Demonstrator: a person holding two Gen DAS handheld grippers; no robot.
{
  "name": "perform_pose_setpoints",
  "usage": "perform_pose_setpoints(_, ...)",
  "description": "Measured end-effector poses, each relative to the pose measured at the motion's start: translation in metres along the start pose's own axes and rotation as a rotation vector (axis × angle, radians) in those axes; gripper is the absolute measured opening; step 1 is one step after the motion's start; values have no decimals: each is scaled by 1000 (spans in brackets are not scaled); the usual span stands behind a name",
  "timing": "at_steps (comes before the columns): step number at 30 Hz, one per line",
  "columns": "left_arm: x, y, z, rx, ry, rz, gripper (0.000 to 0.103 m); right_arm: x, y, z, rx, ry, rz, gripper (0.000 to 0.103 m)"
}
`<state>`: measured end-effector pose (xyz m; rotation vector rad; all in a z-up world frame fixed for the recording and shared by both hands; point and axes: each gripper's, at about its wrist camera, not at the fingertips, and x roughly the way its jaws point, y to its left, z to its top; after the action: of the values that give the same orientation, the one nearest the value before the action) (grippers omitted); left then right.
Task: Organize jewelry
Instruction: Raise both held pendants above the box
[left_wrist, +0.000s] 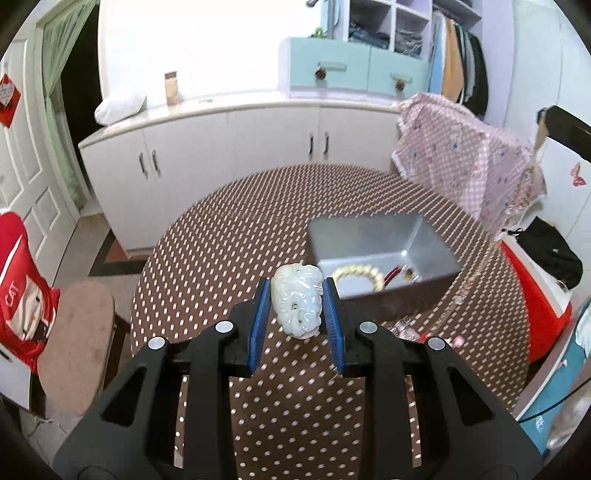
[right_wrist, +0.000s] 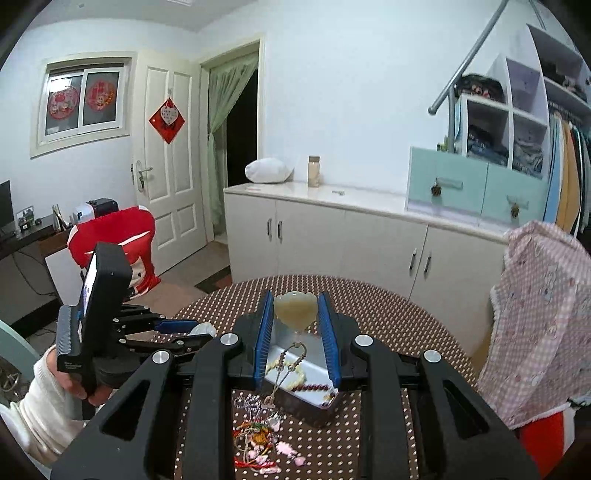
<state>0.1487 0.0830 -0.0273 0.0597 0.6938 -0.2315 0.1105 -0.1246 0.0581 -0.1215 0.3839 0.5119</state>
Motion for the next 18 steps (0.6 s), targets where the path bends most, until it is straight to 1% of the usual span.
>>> perform_pose_setpoints(9, -20, -13, 32, 24, -49, -51, 28, -6, -14, 32, 7, -47, -27, 23)
perform_pose_setpoints(18, -39, -20, 63, 19, -97, -88, 29, -12, -18, 61, -14, -76, -50, 23)
